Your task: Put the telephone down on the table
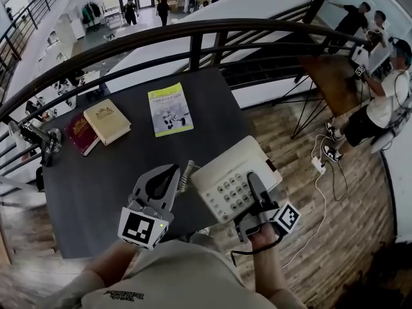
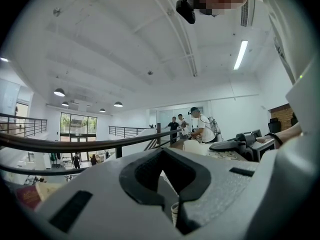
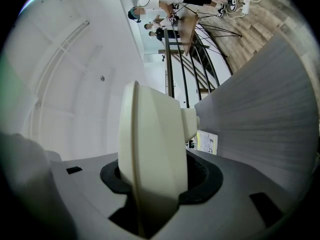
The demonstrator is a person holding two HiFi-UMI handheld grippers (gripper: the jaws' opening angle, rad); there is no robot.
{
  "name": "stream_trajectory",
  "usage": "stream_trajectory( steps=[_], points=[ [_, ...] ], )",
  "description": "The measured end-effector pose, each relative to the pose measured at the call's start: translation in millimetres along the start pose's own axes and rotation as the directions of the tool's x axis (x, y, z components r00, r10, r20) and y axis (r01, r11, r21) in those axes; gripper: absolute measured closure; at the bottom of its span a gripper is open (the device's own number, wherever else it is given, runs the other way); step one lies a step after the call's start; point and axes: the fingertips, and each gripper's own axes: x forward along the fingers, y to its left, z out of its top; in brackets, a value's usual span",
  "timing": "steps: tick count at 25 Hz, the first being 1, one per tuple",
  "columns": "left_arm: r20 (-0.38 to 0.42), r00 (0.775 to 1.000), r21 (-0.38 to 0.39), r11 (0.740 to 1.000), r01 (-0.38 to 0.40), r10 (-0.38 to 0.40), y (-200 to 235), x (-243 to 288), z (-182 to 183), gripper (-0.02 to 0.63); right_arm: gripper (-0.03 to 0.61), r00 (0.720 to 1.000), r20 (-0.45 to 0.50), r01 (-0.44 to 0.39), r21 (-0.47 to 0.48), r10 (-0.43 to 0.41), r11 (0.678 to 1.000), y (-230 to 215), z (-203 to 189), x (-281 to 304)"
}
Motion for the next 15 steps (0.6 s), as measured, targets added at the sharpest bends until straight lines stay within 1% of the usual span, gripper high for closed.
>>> stream_trajectory(
  steps=[4, 8, 11, 14, 15],
  points=[
    [0.005, 1.000, -0.024, 1.000, -0.010, 0.010, -3, 17, 1, 0.609, 0.371, 1.000, 0.019, 0.015, 0.005, -0.015, 1.000, -10, 11, 8],
    [0.021, 1.000, -0.023, 1.000, 0.010, -0.009, -9, 42, 3, 0.609, 0.371, 0.998, 0.052, 0.028, 0.012, -0.028, 1.000, -23, 27, 20],
    [0.025, 1.000, -0.025, 1.000, 0.018, -0.017, -11, 63, 2, 0.609, 0.371, 0.997, 0.075, 0.034, -0.004, -0.034, 0.999, -37, 44, 34],
    [0.025, 0.999, -0.014, 0.999, 0.040, -0.039, -16, 84, -7, 0.609, 0.371, 0.993, 0.113, 0.045, -0.012, -0.044, 0.999, -53, 61, 40],
    [0.022, 0.998, -0.024, 0.998, 0.051, -0.051, -17, 91, -13, 0.609, 0.371, 0.991, 0.124, 0.053, -0.012, -0.051, 0.999, -60, 66, 42]
  ],
)
